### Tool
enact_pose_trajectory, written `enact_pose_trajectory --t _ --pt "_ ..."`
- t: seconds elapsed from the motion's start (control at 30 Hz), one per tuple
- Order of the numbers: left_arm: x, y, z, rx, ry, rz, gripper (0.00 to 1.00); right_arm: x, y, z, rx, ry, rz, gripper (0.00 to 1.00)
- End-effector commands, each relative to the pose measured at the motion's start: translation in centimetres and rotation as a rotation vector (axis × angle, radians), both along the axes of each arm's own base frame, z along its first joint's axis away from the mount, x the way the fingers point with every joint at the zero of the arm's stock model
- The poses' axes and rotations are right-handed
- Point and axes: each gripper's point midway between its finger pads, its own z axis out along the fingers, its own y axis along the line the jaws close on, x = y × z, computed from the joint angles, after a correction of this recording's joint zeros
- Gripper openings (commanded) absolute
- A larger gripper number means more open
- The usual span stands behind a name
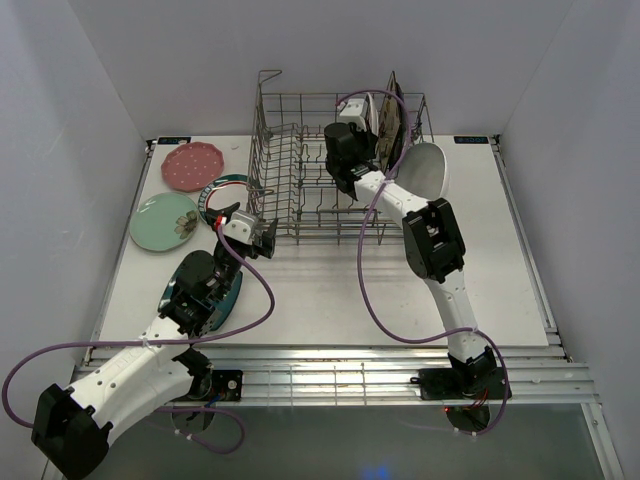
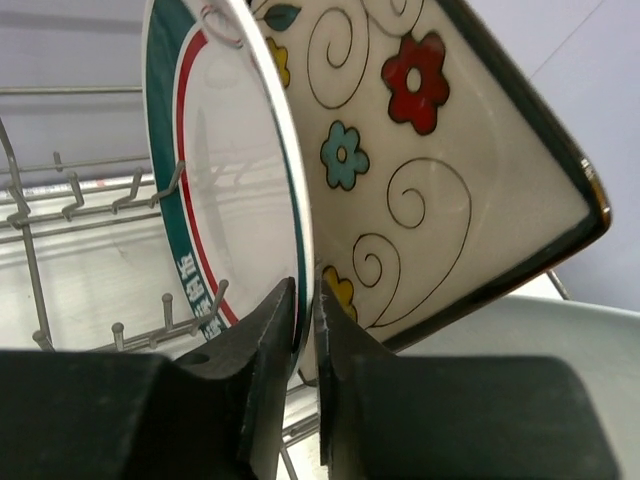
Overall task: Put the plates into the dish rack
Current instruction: Insert the plate into the dish rack.
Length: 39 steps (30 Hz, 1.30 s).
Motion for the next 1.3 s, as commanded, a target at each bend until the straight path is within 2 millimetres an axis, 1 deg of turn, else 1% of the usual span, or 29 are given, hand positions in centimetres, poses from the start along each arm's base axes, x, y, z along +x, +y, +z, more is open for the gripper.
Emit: enact_pose_trajectory --t 0.0,0.03,0.13,0.17,0.23,0.27,0.3,0.57,0.6,0.63,0.67,0.7,0.73,0.77,0.8,0.83,0.87,0.9,0.93,0.97,1.0,1.03,1.07,1.1,1.13,1.17,1.23,1.27 --pt "-0.2 0.2 0.3 -0.008 -0.017 -0.004 0.98 -1.0 -0.7 2.6 0.049 -0.050 -0.033 0.20" --pt "-0.2 0.2 0.2 -0.007 -0.016 -0.004 0.98 -1.0 -0.8 2.6 0.046 -0.047 -0.036 0.24" --pt "-0.2 0.2 0.2 -0.006 -0.014 -0.004 0.98 -1.3 -1.0 3.1 0.051 -0.052 -0.044 0.29" --pt "-0.2 0.2 0.1 -0.005 -0.013 -0.004 0.98 -1.4 -1.0 3.1 0.052 -0.050 -0.045 0.34" --pt "-0.2 0.2 0.3 -0.006 -0.016 -0.003 0.98 -1.6 -1.2 3.7 0.062 -0.057 -0.044 0.36" --pt "-0.2 0.2 0.2 -0.006 -0.014 -0.004 0.98 -1.8 -1.1 3.6 0.064 -0.053 -0.040 0.37" --pt "-0.2 0.2 0.2 -0.006 -0.014 -0.004 0.98 -2.0 -1.2 4.2 0.073 -0.060 -0.039 0.42" --pt "-0.2 0.2 0.2 -0.006 -0.014 -0.004 0.98 -3.2 -1.1 6.2 0.114 -0.069 0.006 0.43" --pt "-0.2 0.2 0.2 -0.004 -0.014 -0.003 0.98 -3.5 -1.2 7.0 0.128 -0.081 0.014 0.48" --pt "-0.2 0.2 0.3 -0.006 -0.016 -0.002 0.98 -3.7 -1.0 6.6 0.134 -0.070 0.032 0.48" --pt "-0.2 0.2 0.3 -0.005 -0.015 -0.002 0.98 -4.0 -0.8 6.6 0.142 -0.067 0.044 0.48" --pt "-0.2 0.3 0.3 -0.003 -0.017 -0.001 0.98 -4.4 -0.8 7.5 0.158 -0.076 0.057 0.48" --pt "-0.2 0.2 0.2 -0.002 -0.016 -0.001 0.98 -4.7 -0.5 6.9 0.151 -0.052 0.084 0.49" --pt "-0.2 0.2 0.1 0.000 -0.014 -0.003 0.98 -5.0 -0.3 7.0 0.184 -0.060 0.094 0.49" --pt "-0.2 0.2 0.2 0.000 -0.014 -0.003 0.98 -5.6 -0.4 8.0 0.202 -0.071 0.107 0.49" --pt "-0.1 0.1 0.1 0.001 -0.013 -0.004 0.98 -6.0 -0.2 7.2 0.205 -0.051 0.131 0.49" --pt "-0.1 0.1 -0.1 0.005 -0.008 -0.003 0.98 -6.5 0.0 7.2 0.224 -0.053 0.145 0.49" --pt "0.0 0.1 0.0 0.007 -0.008 -0.001 0.98 -7.2 -0.1 8.4 0.249 -0.070 0.162 0.52" --pt "0.0 0.1 -0.1 0.009 -0.008 -0.001 0.98 -7.6 0.0 8.6 0.262 -0.067 0.189 0.52" --pt "0.0 0.1 -0.1 0.009 -0.008 -0.001 0.98 -8.2 0.0 7.5 0.265 -0.049 0.202 0.54" --pt "0.0 0.1 -0.1 0.012 -0.009 0.000 0.98 -9.0 -0.2 8.8 0.289 -0.072 0.219 0.56" --pt "0.0 0.1 -0.2 0.012 -0.006 0.000 0.98 -9.5 0.0 8.9 0.300 -0.072 0.242 0.57" --pt "0.0 0.1 -0.2 0.012 -0.006 0.000 0.98 -10.2 0.1 7.9 0.299 -0.055 0.259 0.58" --pt "0.0 0.1 -0.2 0.013 -0.006 0.001 0.98 -11.1 0.0 9.0 0.324 -0.076 0.277 0.59" --pt "0.0 0.1 -0.2 0.014 -0.007 -0.002 0.98 -11.6 0.2 9.1 0.337 -0.074 0.303 0.60" --pt "0.0 0.1 -0.2 0.015 -0.007 -0.001 0.98 -12.7 0.1 8.9 0.342 -0.069 0.320 0.60" --pt "0.0 0.1 -0.3 0.017 -0.007 -0.003 0.98 -13.8 0.7 8.9 0.367 -0.068 0.363 0.60" --pt "0.0 0.1 -0.2 0.018 -0.008 -0.003 0.98 -14.8 1.0 9.6 0.379 -0.078 0.387 0.60"
